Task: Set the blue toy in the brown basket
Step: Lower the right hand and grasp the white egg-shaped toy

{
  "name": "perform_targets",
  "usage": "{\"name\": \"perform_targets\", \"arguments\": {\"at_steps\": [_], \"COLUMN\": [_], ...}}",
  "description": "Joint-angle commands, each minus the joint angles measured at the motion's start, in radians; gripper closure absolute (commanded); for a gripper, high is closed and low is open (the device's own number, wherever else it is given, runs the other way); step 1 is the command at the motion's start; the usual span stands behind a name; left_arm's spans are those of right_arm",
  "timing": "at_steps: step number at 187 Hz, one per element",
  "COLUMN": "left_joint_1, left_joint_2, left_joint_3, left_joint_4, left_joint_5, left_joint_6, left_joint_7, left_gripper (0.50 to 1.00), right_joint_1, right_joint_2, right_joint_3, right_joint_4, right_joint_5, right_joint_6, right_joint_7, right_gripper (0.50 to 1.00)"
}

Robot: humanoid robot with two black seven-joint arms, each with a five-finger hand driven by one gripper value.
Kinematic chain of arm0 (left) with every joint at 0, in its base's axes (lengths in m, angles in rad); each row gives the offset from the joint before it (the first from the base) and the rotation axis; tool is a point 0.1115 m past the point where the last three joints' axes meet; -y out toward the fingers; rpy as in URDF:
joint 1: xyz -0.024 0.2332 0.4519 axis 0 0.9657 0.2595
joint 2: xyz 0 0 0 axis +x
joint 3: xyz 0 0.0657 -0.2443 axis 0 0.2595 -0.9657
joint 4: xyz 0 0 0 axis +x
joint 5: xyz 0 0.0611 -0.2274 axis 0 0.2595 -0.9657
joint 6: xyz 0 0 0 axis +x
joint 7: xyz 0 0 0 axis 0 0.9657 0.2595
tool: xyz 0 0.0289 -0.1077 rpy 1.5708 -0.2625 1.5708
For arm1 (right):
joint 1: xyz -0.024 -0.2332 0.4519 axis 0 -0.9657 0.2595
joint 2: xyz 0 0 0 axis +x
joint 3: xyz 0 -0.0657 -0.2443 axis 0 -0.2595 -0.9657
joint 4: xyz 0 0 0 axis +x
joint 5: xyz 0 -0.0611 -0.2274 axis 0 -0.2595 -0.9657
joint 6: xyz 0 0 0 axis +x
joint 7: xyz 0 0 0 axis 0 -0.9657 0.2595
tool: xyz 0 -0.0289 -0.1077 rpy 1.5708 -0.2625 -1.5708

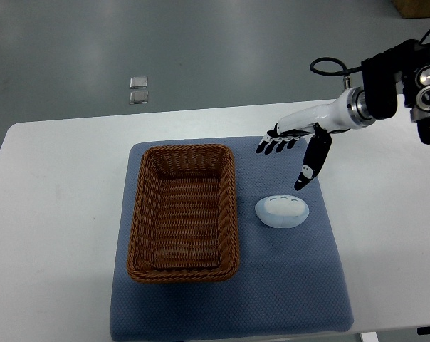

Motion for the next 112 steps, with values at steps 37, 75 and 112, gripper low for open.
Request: {"name": "perform_targets", "arguments": {"at_steps": [37, 75, 112], "left_joint_1": [0.000, 0.000, 0.000], "left_joint_2": [0.000, 0.000, 0.000], "left_joint_3": [-0.001, -0.001, 0.000], "left_joint_4": [0.005, 0.005, 0.005], "left_joint_5": [0.000, 0.000, 0.000], "left_joint_6": [0.002, 0.002, 0.004], "left_joint_7": [0.001, 0.001, 0.001], "left_gripper": [0.500, 0.500, 0.500], "right_joint_1": [-0.084, -0.156, -0.195], "right_joint_2": [0.072, 0.072, 0.072], "right_joint_3": [-0.027, -0.025, -0.024], "right_joint_4": [-0.049, -0.066, -0.086], "right_joint_5": [-0.051, -0.080, -0.083], "right_joint_6": [-0.058, -0.096, -0.121], "right_joint_7": [0.002, 0.002, 0.004], "right_gripper": [0.591, 0.591, 0.591]}}
